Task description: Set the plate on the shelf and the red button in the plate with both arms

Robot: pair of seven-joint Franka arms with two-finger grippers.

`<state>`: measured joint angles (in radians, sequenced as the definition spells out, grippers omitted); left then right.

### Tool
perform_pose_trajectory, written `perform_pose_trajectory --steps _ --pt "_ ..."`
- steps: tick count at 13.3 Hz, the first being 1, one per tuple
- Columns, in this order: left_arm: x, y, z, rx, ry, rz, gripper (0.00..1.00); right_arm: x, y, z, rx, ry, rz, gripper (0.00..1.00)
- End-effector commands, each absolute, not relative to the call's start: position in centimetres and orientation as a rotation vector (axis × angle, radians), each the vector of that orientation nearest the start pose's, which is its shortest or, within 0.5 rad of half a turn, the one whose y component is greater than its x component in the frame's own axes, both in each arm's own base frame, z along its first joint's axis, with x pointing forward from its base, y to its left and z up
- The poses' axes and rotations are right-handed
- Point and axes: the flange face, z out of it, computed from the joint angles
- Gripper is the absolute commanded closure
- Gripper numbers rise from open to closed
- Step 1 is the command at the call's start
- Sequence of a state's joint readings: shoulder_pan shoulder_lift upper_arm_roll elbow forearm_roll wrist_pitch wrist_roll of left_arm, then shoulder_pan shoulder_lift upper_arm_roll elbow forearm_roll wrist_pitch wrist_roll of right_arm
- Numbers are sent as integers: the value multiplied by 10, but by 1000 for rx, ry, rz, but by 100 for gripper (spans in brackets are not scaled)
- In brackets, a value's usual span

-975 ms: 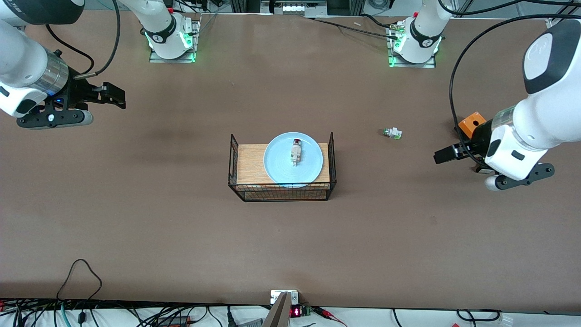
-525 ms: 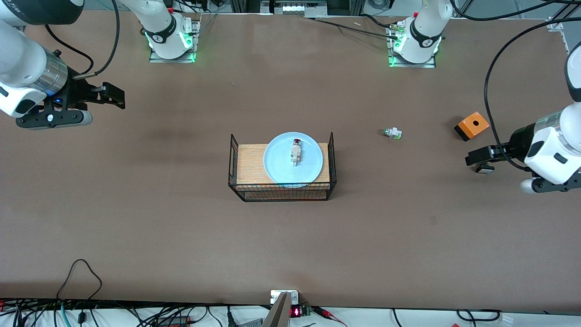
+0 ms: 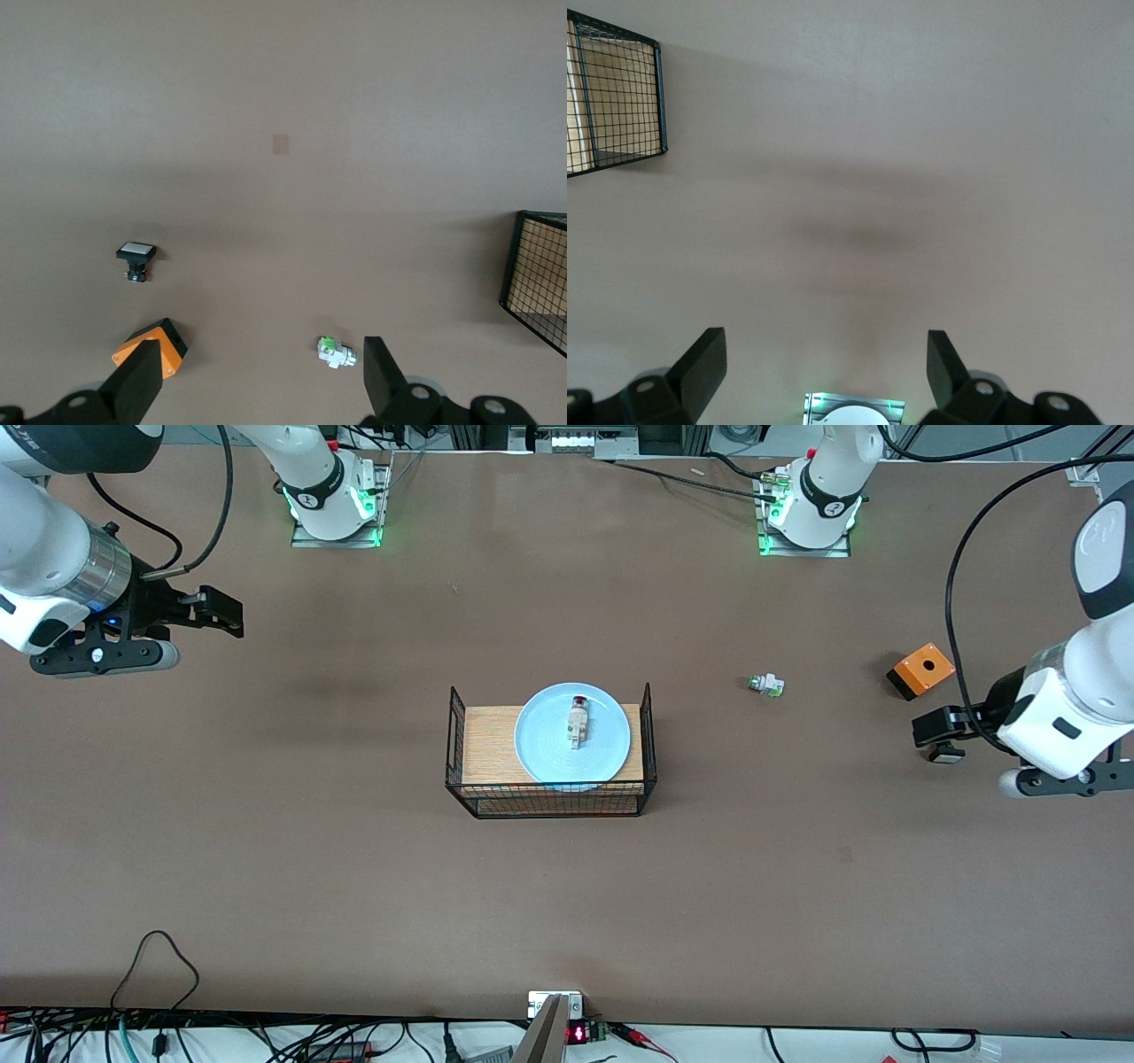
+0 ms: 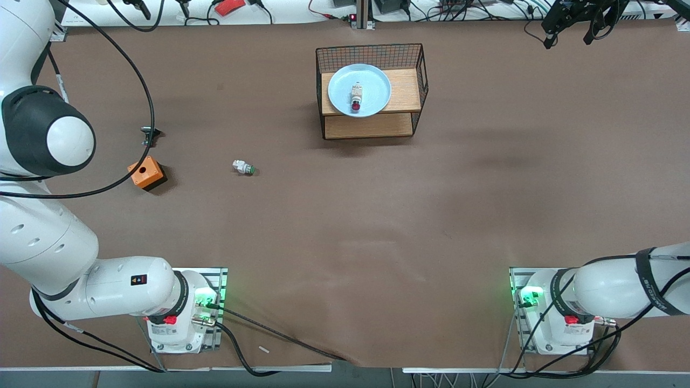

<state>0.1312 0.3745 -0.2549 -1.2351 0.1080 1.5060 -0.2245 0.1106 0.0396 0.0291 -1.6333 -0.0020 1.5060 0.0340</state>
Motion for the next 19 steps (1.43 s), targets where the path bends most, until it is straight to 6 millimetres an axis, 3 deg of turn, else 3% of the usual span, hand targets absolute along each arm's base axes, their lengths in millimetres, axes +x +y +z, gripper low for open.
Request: perform_pose_trajectory --steps 1,5,6,8,14,17,19 --pt "644 -13 576 -3100 -216 95 0 551 76 574 -3134 -154 256 0" --pt "638 0 592 -3127 -215 63 0 551 76 574 -3133 -152 256 0" --pt "632 -1 605 -3121 -174 31 0 552 75 574 -3132 -149 256 0" --pt "629 -4 611 -3125 -121 18 0 552 75 574 -3132 -152 256 0" --pt "629 2 607 -3159 -114 21 0 552 75 574 -3132 -149 256 0" --pt "613 3 608 -3157 -128 -17 0 552 75 574 -3132 -152 256 0" --pt "603 0 604 -3127 -43 -82 0 552 75 574 -3132 -149 256 0"
